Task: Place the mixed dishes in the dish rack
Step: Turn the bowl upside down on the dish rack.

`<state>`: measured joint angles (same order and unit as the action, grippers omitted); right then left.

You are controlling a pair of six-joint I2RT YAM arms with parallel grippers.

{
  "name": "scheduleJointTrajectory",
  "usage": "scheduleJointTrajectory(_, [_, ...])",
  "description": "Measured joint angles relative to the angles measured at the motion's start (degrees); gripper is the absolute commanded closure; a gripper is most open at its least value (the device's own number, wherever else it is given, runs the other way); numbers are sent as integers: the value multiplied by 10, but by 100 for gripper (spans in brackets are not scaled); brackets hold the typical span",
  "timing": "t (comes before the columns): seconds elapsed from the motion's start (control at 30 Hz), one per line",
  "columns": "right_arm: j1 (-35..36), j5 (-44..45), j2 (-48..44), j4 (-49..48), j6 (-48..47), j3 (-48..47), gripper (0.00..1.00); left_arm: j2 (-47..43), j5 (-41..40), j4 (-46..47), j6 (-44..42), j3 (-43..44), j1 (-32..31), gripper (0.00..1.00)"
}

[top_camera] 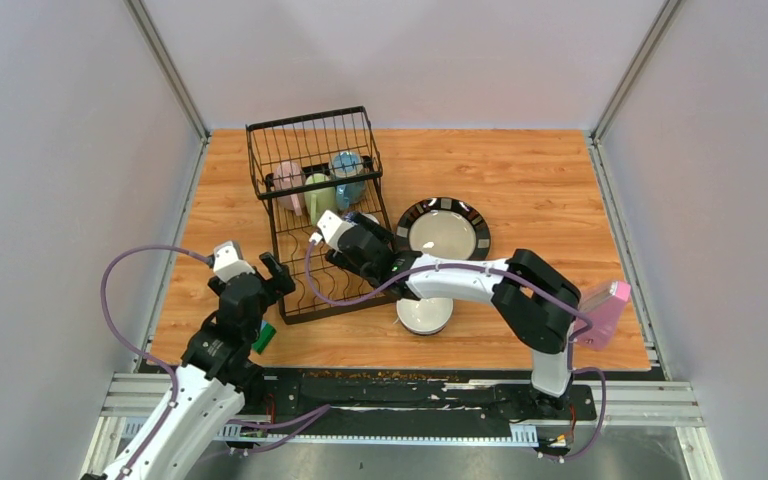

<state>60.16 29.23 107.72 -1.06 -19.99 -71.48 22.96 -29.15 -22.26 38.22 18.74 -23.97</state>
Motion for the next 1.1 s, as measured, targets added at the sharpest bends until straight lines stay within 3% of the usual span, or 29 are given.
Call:
scheduleJointTrajectory(0.33, [1, 13, 44, -54, -89, -3, 54, -31, -10, -17, 0, -1, 0, 0])
scheduleJointTrajectory(0.77, [1, 27, 57, -129, -164, 23, 34, -34, -10, -29, 0, -7, 0, 0])
scheduleJointTrajectory(0.9, [1, 25, 58, -127, -168, 24, 23, -34, -9, -29, 0, -7, 0, 0])
scheduleJointTrajectory(1.1, [0, 21, 58, -115, -167, 24, 19, -34, -9, -28, 0, -9, 0, 0])
